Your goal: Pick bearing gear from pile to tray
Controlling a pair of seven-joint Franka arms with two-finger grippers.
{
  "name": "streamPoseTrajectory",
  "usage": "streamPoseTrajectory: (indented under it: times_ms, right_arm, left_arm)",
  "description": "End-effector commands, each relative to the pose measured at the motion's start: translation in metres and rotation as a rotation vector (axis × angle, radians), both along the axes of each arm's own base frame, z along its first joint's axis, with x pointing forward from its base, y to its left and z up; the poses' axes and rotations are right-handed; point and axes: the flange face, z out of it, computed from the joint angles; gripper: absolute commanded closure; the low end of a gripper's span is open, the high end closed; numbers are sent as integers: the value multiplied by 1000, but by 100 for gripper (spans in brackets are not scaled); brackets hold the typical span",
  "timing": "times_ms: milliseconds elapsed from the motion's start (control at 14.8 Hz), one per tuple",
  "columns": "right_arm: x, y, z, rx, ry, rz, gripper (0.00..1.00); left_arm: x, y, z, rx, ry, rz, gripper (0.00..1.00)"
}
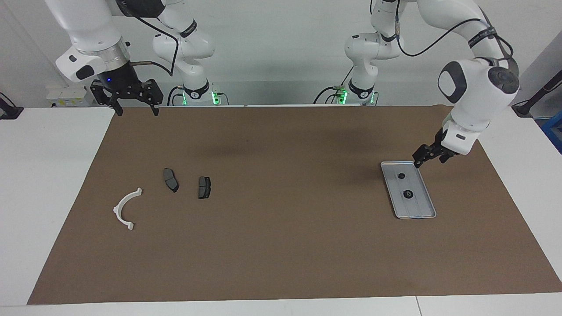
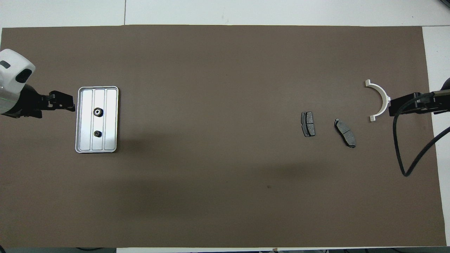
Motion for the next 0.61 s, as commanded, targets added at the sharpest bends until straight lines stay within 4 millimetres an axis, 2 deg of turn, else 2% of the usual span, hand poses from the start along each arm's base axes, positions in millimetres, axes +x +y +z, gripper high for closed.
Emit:
streamPoseTrajectory:
  times_ms: [0, 202, 405, 540]
  right_arm:
    - [-4, 0, 4, -6, -17, 16, 0]
    - [-5, 0, 4, -6, -12, 15, 0]
    - [-5, 2, 4, -3, -12, 19, 0]
    - [-5, 5, 4, -2, -14, 23, 0]
  left_arm:
    - [-22, 0, 28, -17, 17, -10, 0]
    - [-31, 1, 34, -17, 39, -13, 0]
    - [-39, 2, 25, -17, 51, -12, 0]
    - [-38, 0, 27, -17, 40, -17, 0]
